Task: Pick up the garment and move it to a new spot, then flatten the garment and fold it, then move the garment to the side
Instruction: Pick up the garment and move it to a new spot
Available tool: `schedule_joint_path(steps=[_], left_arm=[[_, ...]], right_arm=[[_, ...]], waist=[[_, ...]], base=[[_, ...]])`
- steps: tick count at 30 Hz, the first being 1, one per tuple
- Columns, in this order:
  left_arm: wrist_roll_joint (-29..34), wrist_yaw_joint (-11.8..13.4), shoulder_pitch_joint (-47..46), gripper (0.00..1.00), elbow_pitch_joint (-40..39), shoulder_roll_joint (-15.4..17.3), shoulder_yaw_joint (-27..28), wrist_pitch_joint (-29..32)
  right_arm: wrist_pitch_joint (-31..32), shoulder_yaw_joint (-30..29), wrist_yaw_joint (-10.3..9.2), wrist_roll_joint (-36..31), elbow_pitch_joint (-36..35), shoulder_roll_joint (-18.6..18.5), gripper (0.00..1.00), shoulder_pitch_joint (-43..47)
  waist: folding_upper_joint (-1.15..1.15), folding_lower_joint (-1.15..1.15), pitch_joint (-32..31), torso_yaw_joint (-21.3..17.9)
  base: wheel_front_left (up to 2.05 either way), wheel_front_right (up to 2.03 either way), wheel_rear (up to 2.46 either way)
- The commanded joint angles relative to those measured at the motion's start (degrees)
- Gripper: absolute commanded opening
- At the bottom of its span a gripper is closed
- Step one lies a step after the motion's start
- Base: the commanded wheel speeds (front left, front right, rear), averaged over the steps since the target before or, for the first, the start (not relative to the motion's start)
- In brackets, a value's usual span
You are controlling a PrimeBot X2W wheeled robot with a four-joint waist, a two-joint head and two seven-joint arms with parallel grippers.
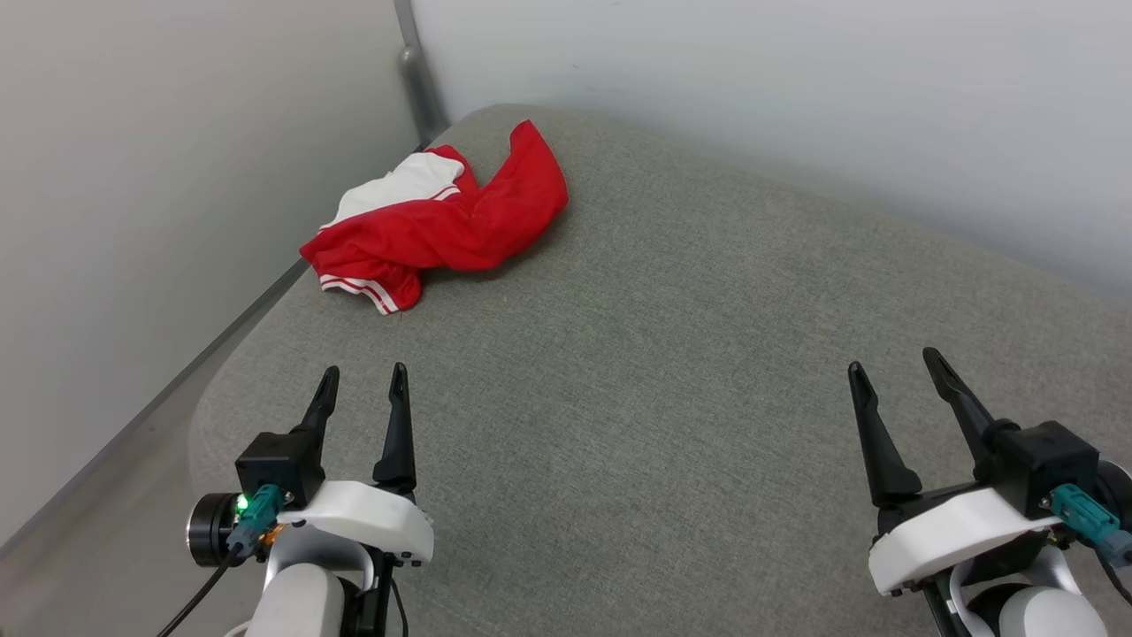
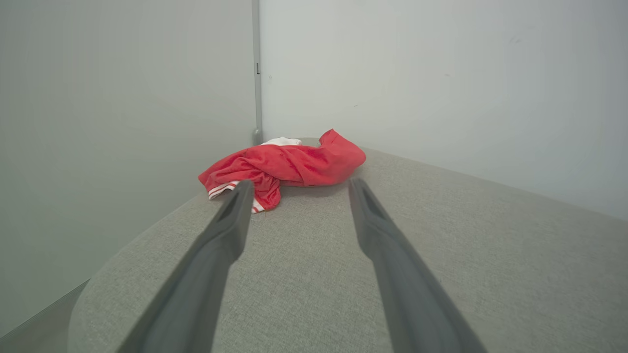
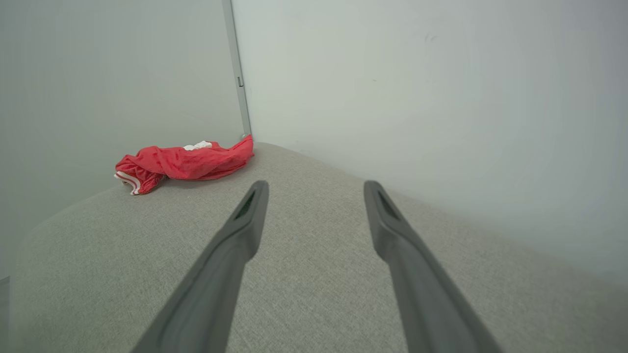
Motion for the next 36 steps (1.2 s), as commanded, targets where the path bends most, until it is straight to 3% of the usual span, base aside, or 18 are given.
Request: schedule_joint_path(steps=[1,12,16,21,28,34,36], left_arm=[[0.4,0.1,-0.1,1.0,-0.3,-0.1,0.0,-0.1],[0.1,0.4,-6.3,1.0,-0.8,-0.1,1.1,-0.1],[0.8,0.1,-13.3,1.0,0.1,0.7,2.0,-0.1],[0.7,-0.2,-26.5,1.0,4.3,4.5,4.1,1.2],[0.1,-1.5,-43.6,1.0,11.4,13.7,6.1,14.3],[-2.6,-3.9,-49.2,1.0,21.5,21.9,7.1,30.7],[-4.2,-4.4,-49.8,1.0,24.6,23.3,7.3,35.3]], right_arm=[[0.1,0.1,-0.02,0.0,-0.4,-0.4,1.0,-0.7],[2.3,-0.1,-0.02,-0.4,-3.8,-1.9,1.0,-2.2],[3.7,0.2,-0.02,-0.7,-5.8,-2.9,1.0,-3.6],[5.3,1.1,-0.02,-0.8,-8.5,-4.3,1.0,-6.7],[5.5,0.6,-0.02,-0.5,-10.6,-5.6,1.0,-10.9],[3.9,0.4,-0.02,-0.6,-10.1,-4.7,1.0,-13.3],[3.3,0.2,-0.02,-0.6,-9.7,-4.4,1.0,-13.8]], waist=[[0.0,0.0,0.3,0.2],[0.0,0.0,3.8,-1.2],[0.0,0.0,7.4,-3.5],[0.0,0.0,13.4,-7.6],[0.0,0.0,22.5,-13.8],[0.0,0.0,27.6,-18.8],[0.0,0.0,28.8,-19.9]], base=[[0.0,0.0,0.0],[0.0,0.0,0.0],[0.0,0.0,0.0],[0.0,0.0,0.0],[0.0,0.0,0.0],[0.0,0.0,0.0],[0.0,0.0,0.0]])
